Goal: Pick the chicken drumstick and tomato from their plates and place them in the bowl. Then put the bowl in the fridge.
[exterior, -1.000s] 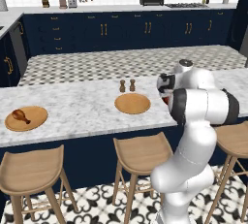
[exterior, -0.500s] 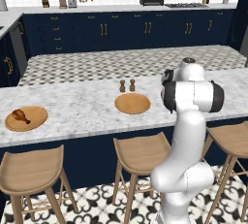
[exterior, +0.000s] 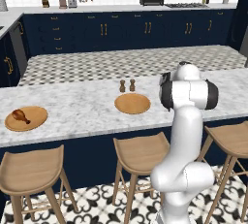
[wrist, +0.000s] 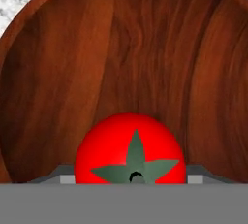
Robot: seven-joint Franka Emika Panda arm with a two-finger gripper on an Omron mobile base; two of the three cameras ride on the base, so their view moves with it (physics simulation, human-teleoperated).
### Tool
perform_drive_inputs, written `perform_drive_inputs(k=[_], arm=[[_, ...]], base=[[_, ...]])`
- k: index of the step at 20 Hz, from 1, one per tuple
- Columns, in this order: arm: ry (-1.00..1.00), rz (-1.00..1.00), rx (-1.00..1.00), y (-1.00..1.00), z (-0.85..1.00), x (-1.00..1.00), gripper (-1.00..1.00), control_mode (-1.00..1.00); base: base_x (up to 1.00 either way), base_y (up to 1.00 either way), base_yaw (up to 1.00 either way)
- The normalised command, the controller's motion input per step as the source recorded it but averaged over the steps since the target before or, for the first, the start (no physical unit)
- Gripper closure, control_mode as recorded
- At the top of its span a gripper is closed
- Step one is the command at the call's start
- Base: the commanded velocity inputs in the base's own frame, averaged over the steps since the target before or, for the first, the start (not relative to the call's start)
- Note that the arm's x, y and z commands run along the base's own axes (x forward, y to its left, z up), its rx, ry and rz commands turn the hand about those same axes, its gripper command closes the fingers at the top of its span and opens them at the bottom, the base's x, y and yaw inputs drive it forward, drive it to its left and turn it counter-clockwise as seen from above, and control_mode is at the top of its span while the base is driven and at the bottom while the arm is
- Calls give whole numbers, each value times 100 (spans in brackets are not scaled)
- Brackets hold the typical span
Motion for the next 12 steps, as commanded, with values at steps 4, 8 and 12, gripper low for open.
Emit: perform_drive_inputs(k=[4,8,12], arm=[[2,-1,0,3,-34,9,-100,-100],[0,0,0,-9,-1,12,-100,-100],[0,0,0,-1,11,0,-100,-100]], base=[[0,0,0],[0,0,0],[0,0,0]])
